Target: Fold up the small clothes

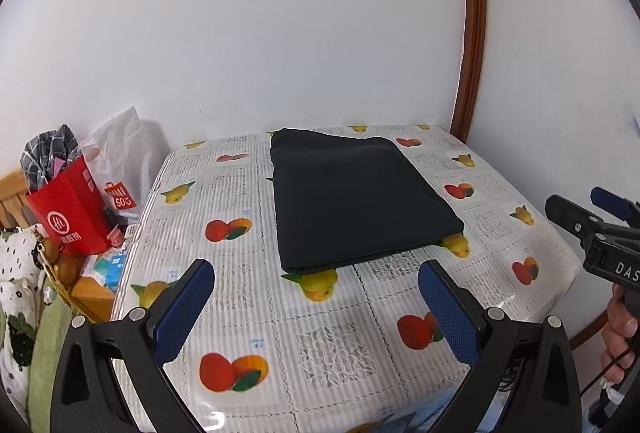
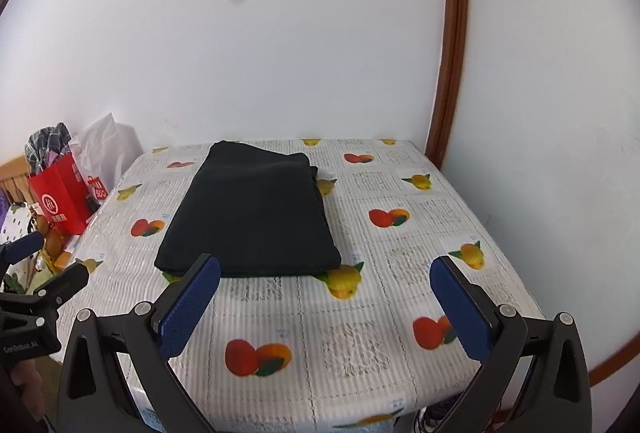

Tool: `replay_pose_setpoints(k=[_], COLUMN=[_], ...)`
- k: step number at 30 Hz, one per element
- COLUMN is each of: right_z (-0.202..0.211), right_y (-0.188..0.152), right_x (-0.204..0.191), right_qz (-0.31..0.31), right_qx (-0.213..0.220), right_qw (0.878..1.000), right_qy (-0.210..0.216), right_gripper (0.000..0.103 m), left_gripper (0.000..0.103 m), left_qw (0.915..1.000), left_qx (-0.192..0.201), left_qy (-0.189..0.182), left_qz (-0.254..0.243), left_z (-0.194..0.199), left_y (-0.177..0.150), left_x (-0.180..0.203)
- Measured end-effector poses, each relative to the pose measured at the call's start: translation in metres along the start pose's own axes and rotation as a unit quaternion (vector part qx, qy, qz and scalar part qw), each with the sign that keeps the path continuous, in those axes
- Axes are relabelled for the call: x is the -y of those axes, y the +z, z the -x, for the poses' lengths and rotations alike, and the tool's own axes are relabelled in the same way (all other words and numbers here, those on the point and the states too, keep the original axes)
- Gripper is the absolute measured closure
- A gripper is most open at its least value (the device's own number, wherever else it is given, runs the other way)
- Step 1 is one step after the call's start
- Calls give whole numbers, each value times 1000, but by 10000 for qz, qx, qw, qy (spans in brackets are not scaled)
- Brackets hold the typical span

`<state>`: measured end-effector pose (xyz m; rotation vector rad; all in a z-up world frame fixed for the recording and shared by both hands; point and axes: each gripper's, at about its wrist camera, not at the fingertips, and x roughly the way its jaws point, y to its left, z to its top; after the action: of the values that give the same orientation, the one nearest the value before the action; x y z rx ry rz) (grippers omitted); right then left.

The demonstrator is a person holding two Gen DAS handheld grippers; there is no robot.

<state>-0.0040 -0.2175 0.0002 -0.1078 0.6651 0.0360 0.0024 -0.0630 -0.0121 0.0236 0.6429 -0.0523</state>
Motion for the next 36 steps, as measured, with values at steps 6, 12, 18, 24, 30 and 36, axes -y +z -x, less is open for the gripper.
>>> replay_pose_setpoints(k=[6, 12, 18, 24, 30, 36], right_z=[12, 19, 21, 20, 19, 17], right_y=[-8, -11, -13, -15, -16, -18], right_x=[6, 7, 8, 8, 12, 14], right_qz=[-28, -30, -23, -14, -54, -63], right_qx=[23, 50, 47, 22, -12, -38], right_qw=[10000, 10000, 10000, 10000, 10000, 10000], right_qy=[19, -4, -53, -34, -40, -52], right_gripper=[0, 0, 0, 0, 0, 0], left_gripper=[0, 0, 0, 0, 0, 0], left_qw=[10000, 10000, 10000, 9999, 9999, 10000], left_qx=[27, 44, 57, 62, 32, 2], left_qy=[1, 37, 70, 82, 100, 74], left_qz=[24, 2, 23, 39, 5, 7], left_z=[7, 10, 12, 13, 12, 10], left_y=[-4, -6, -7, -7, -7, -8], left_x=[4, 5, 4, 3, 4, 2])
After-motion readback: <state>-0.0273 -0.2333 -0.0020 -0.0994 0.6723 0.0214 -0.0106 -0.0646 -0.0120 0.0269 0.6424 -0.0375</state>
